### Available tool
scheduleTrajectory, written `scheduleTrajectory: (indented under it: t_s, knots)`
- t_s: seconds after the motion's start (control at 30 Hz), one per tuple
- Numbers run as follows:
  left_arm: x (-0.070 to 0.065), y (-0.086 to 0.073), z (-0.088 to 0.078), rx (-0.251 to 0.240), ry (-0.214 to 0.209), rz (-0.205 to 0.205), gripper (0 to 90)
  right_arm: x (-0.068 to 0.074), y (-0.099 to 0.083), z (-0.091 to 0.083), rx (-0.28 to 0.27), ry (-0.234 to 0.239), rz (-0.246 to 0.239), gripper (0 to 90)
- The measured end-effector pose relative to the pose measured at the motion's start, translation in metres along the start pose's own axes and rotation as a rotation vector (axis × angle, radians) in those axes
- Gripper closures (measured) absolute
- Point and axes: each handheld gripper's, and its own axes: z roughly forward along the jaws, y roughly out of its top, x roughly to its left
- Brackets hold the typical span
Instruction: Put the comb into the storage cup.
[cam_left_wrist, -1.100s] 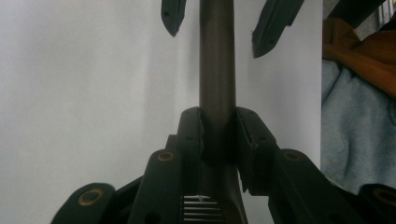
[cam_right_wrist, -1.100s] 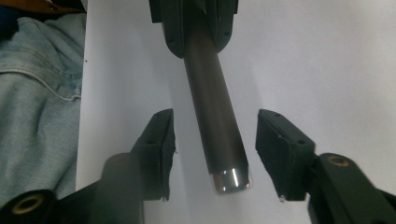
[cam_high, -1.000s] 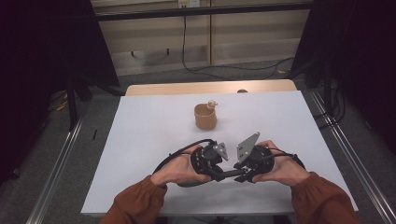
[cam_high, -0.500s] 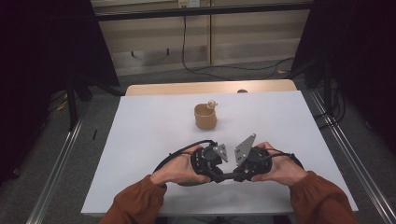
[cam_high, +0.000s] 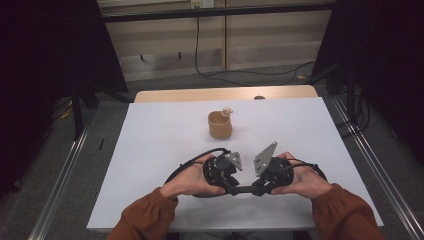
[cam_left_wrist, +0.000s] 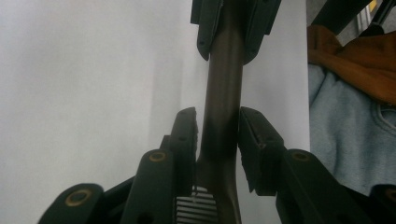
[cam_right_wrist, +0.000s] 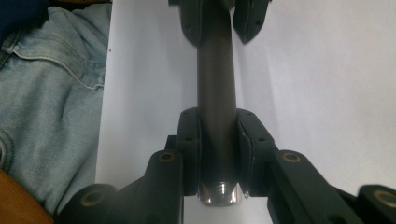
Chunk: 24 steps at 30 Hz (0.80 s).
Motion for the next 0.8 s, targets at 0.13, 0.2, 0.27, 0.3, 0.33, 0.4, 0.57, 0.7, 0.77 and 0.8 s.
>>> scheduleTrajectory:
  t_s: [0.13,0.2,0.27,0.3,0.33,0.4,0.57,0.7,0.77,0.8]
  knots:
    - [0.002,-0.002,-0.002,-0.026,0.027,-0.017,50.3,0.0,-0.002,-0.001,-0.001,0.002,0.008,73.0]
    - [0.002,-0.002,-0.002,-0.043,0.043,-0.013,43.2,-0.001,-0.003,-0.002,-0.013,-0.008,0.015,73.0]
    - [0.002,-0.002,-0.004,-0.044,0.066,-0.011,35.3,-0.001,-0.004,-0.004,-0.021,-0.03,0.027,73.0]
    - [0.001,-0.003,-0.005,-0.05,0.079,-0.004,33.6,0.0,-0.004,-0.005,-0.02,-0.029,0.038,73.0]
    - [0.0,-0.003,-0.006,-0.054,0.083,-0.005,30.7,0.001,-0.005,-0.007,-0.024,-0.035,0.048,73.0]
    - [0.0,-0.004,-0.009,-0.085,0.125,-0.013,22.9,0.002,-0.008,-0.008,-0.03,-0.036,0.056,73.0]
    - [0.004,-0.01,-0.022,-0.152,0.189,-0.052,9.5,0.003,-0.017,-0.013,-0.056,-0.066,0.09,73.0]
    - [0.007,-0.016,-0.028,-0.183,0.214,-0.07,6.4,0.003,-0.022,-0.019,-0.085,-0.116,0.107,73.0]
    - [0.007,-0.019,-0.032,-0.206,0.217,-0.08,5.2,0.003,-0.024,-0.022,-0.1,-0.129,0.121,73.0]
    - [0.007,-0.02,-0.033,-0.217,0.219,-0.086,5.3,0.003,-0.025,-0.023,-0.103,-0.126,0.124,73.0]
